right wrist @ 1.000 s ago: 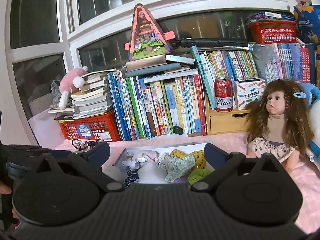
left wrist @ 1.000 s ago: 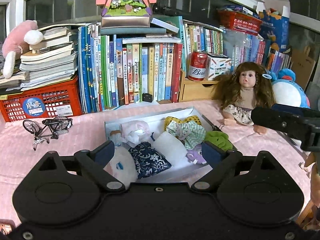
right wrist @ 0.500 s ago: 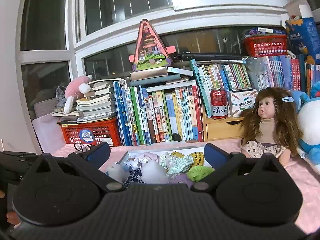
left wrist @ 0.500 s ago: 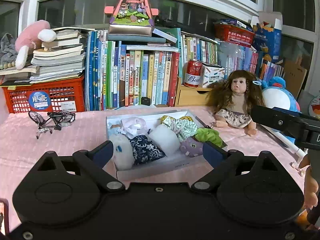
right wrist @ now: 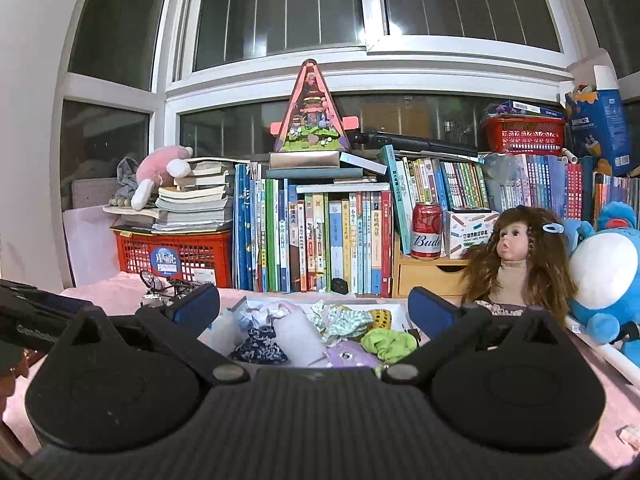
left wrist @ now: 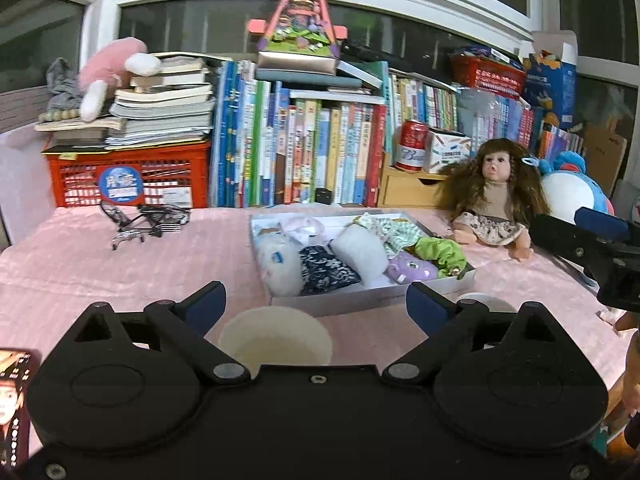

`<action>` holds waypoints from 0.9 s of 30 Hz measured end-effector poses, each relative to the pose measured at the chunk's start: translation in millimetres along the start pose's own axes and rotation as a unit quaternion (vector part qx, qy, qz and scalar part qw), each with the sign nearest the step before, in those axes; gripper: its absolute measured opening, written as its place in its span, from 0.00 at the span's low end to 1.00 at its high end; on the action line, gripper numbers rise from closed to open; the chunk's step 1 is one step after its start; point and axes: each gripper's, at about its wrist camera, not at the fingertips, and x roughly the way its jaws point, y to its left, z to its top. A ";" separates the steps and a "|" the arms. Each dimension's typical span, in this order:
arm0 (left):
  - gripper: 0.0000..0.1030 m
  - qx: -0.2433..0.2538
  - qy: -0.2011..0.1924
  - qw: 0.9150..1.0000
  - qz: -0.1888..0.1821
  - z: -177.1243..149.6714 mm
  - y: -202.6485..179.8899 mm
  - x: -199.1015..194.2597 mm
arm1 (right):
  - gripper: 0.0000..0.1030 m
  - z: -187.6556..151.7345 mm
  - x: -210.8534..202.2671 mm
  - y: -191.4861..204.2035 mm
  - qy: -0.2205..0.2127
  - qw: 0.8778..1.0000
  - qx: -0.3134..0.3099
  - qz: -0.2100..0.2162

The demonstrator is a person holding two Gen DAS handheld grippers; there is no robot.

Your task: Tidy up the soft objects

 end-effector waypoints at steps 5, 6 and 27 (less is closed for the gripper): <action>0.94 -0.009 -0.006 1.000 0.021 -17.5 5.7 -8.9 | 1.00 -14.9 -2.4 2.2 0.012 1.000 0.009 -0.006; 0.94 -0.011 -0.006 1.000 0.024 -20.8 6.9 -9.7 | 1.00 -18.3 -2.1 2.0 0.016 1.000 0.012 -0.007; 0.98 -0.045 0.028 0.997 0.058 -79.2 23.2 -13.9 | 1.00 -79.4 -21.9 13.2 0.050 0.997 0.003 -0.054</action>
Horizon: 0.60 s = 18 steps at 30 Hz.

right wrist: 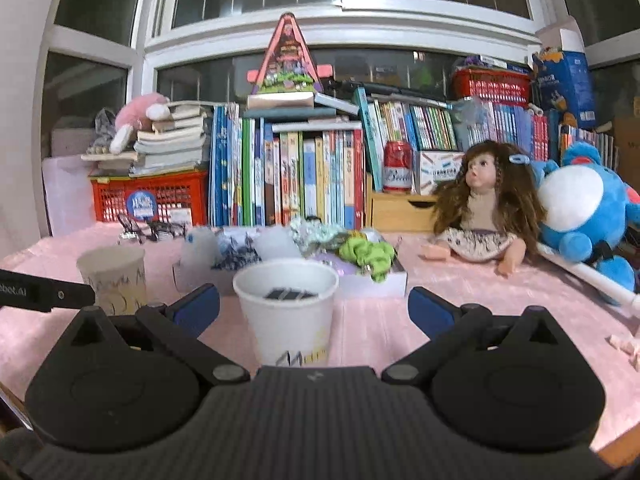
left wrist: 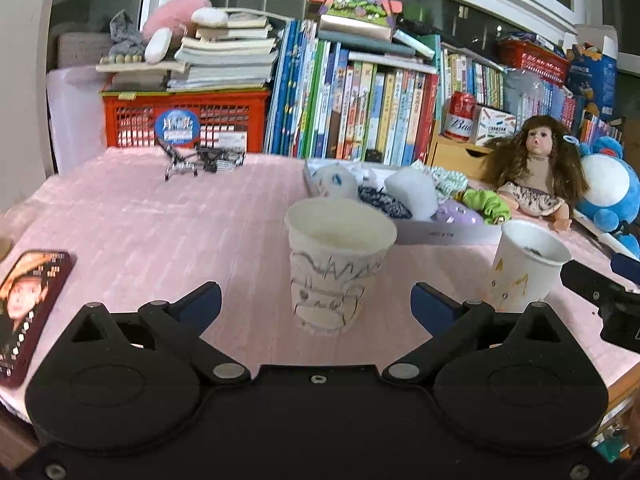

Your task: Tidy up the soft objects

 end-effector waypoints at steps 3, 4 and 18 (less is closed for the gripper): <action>0.98 -0.003 0.010 1.000 0.007 -6.4 1.6 2.6 | 1.00 -8.5 0.9 0.8 0.013 1.000 0.003 -0.004; 0.98 -0.003 0.012 1.000 0.009 -8.8 1.7 3.3 | 1.00 -10.8 1.8 0.6 0.017 1.000 0.003 -0.005; 0.98 0.002 0.045 0.999 0.027 -36.0 -5.7 23.1 | 1.00 -38.7 19.5 4.8 0.078 0.997 0.012 -0.020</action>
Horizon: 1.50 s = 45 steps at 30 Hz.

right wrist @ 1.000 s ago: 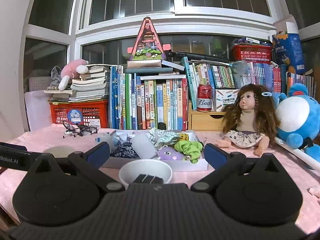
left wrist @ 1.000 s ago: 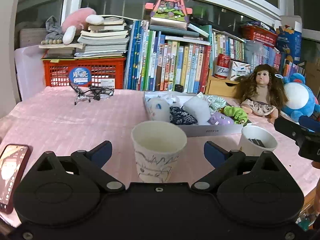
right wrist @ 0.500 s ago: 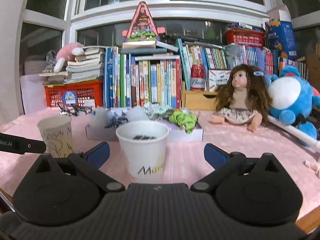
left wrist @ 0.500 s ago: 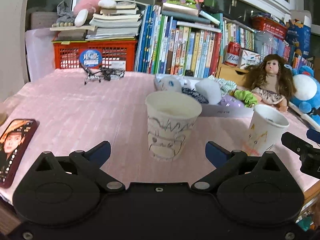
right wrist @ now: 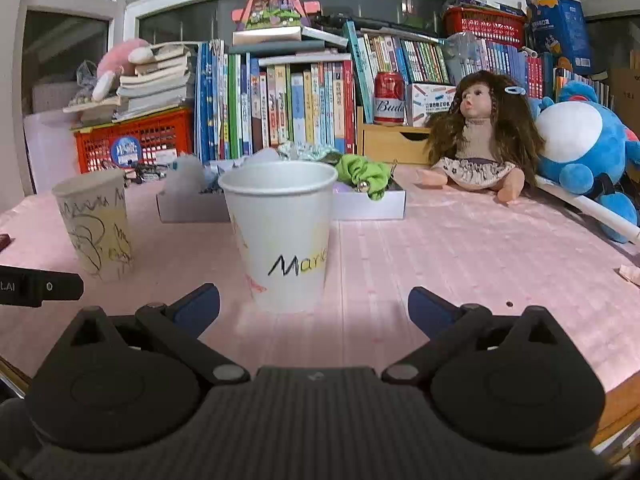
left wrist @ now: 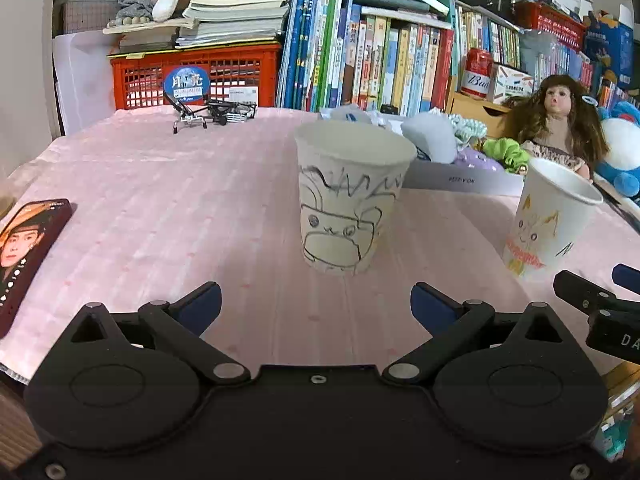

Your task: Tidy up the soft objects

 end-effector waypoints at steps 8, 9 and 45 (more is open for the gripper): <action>0.98 -0.001 0.013 1.000 0.010 -8.9 -5.3 10.3 | 1.00 -7.5 8.6 6.4 0.025 1.000 -0.010 0.000; 0.98 0.003 0.011 1.000 0.012 -9.1 -5.8 10.9 | 1.00 -7.9 9.4 7.0 0.028 1.000 -0.010 0.000; 1.00 0.030 0.038 0.999 0.025 -4.0 -13.7 21.9 | 1.00 -6.7 20.2 13.1 0.073 0.997 -0.012 -0.003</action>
